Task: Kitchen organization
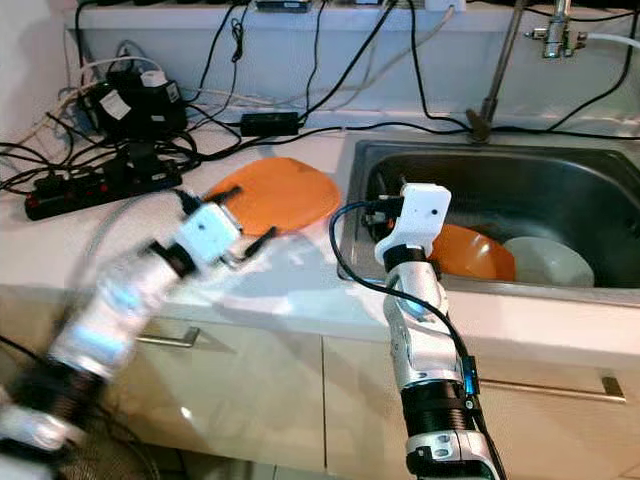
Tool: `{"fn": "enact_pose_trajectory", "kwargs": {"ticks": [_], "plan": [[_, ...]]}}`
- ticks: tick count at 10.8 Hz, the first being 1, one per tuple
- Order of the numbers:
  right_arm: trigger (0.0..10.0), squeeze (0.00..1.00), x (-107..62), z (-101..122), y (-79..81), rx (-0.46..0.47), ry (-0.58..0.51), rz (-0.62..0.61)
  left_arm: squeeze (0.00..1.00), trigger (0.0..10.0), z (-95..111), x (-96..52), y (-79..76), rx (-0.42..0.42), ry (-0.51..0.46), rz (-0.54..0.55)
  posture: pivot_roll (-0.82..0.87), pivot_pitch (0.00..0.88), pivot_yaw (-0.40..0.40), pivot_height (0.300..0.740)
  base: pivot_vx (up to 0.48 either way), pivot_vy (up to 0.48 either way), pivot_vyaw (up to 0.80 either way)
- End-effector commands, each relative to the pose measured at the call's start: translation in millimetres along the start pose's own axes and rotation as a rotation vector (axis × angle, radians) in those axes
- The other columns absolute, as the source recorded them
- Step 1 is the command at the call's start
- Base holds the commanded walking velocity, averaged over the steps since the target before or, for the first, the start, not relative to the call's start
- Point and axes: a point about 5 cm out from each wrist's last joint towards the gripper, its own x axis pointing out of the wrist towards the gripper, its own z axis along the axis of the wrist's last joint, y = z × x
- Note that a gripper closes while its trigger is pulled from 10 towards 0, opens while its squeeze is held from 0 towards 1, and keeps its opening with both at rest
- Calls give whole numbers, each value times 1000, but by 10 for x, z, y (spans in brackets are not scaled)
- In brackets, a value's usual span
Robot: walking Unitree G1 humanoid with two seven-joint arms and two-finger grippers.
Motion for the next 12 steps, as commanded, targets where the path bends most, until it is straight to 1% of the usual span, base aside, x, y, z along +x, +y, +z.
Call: {"fn": "enact_pose_trajectory", "kwargs": {"ticks": [1,2,3,4,5,6,7,8,9,10,12], "plan": [[10000,0,12,17,34,2,-10,8,0,10000,67,21,73,116,23,-60,63,5,77,728,0,0,0],[10000,0,11,15,37,2,-8,7,0,10000,26,15,102,205,77,-97,62,6,79,728,0,0,0],[10000,0,11,3,31,-1,-1,3,0,10000,-18,45,100,280,112,-149,61,7,79,728,0,0,0],[10000,0,12,-2,28,-4,2,1,0,10000,-18,75,93,287,116,-181,61,7,79,728,0,0,0],[10000,0,13,7,26,-5,-1,1,0,10000,-16,114,110,307,135,-239,51,11,86,728,0,0,0],[10000,0,6,13,-2,-7,-4,-8,0,10000,-30,152,166,343,170,-288,46,14,93,728,0,0,0],[10000,0,0,7,-16,-11,-1,-16,0,10000,-83,151,144,346,204,-349,41,15,96,728,0,0,0],[10000,0,-5,9,-20,-12,-3,-19,0,10000,-115,144,116,333,215,-384,39,16,98,728,0,0,0],[10000,0,-11,12,-30,-12,-5,-23,0,10000,-103,142,114,323,201,-391,38,17,101,728,0,0,0],[10000,0,-11,12,-35,-13,-5,-24,0,10000,-108,140,127,334,210,-396,39,15,99,728,0,0,0],[10000,0,-2,14,-31,-13,-5,-21,0,10000,-215,162,133,425,283,-370,40,10,99,728,0,0,0]]}}
